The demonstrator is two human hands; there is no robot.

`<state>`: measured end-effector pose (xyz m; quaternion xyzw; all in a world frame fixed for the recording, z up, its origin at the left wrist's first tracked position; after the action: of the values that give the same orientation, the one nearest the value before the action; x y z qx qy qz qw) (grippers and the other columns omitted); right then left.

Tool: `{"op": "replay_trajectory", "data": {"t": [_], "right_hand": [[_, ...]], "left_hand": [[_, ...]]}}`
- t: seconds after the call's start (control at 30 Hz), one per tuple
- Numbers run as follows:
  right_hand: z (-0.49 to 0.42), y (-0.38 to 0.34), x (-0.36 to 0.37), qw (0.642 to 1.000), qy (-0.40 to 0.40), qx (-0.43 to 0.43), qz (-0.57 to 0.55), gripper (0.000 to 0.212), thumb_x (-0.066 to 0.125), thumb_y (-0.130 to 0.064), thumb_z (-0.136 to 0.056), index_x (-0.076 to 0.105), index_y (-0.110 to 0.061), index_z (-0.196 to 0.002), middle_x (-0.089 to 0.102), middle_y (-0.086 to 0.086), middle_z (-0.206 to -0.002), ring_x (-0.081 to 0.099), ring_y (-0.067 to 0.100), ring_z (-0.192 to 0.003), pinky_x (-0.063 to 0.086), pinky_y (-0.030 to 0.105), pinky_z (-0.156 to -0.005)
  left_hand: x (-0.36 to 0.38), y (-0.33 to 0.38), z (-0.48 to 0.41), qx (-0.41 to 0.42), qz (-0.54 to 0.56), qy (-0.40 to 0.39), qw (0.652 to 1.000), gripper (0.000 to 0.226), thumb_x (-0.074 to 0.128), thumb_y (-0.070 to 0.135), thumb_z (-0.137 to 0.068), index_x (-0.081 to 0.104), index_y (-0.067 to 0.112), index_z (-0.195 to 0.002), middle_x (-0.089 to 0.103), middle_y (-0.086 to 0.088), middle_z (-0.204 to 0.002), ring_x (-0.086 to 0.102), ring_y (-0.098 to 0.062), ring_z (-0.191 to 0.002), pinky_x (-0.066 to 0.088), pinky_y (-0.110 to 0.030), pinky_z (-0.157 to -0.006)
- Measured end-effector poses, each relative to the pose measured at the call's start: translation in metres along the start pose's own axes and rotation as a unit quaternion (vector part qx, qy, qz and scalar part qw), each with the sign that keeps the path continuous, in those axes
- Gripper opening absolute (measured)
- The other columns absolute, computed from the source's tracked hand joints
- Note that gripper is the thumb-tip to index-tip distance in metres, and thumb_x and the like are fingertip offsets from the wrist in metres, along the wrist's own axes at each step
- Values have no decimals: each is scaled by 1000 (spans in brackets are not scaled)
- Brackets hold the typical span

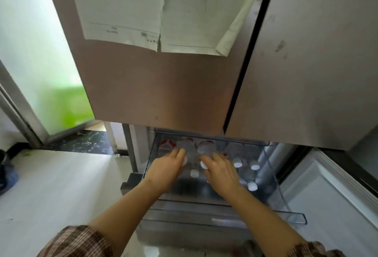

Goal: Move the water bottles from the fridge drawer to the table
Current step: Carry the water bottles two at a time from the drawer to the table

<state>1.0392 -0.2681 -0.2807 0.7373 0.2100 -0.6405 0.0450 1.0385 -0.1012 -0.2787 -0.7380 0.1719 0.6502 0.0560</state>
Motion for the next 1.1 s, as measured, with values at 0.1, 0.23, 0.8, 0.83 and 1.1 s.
{"op": "replay_trajectory", "data": {"t": [0.1,0.23,0.8,0.83,1.1], "right_hand": [[10,-22,-22,999,32,9,-38,32,61,-14,-85,62,-18,-116,64,12,-103,60,34,-96,44,34,-73],[29,-58,-55,994,70,-4,-88,22,65,-10,-78,67,-15,-100,70,8,-95,62,33,-88,45,34,-67],[110,-367,-101,978,34,-109,-174,24,72,-24,-77,64,-32,-98,60,-8,-81,56,16,-73,42,26,-64],[115,-389,-93,977,23,-120,-176,24,73,-25,-76,64,-32,-98,58,-9,-78,55,16,-72,39,25,-64],[147,-580,-21,948,-97,-253,-166,31,74,-29,-75,64,-31,-104,66,0,-107,57,20,-91,43,28,-76]], "left_hand": [[-27,-5,17,17,25,11,999,47,49,36,-95,36,15,-135,53,-8,-130,61,-26,-103,53,-40,-84],[-61,-15,55,-13,69,47,996,40,55,40,-92,43,19,-124,61,-7,-122,65,-26,-94,55,-35,-84],[-220,-148,372,-138,76,169,973,27,55,30,-90,50,12,-110,61,-9,-104,57,-32,-91,36,-34,-68],[-220,-160,395,-154,78,158,972,27,55,29,-90,50,11,-109,61,-9,-107,57,-33,-93,40,-35,-70],[-224,-263,575,-303,76,137,940,22,61,26,-83,53,11,-97,62,-8,-98,57,-28,-89,40,-33,-70]]}}
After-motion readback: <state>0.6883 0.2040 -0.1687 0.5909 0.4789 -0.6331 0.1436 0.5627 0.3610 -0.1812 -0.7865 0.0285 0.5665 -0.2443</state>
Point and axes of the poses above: each hand's wrist, its own z-axis away from the middle knuckle, its own x-axis out of the palm, y = z × x, the point moved 3 cm from there along -z, towards the middle knuckle
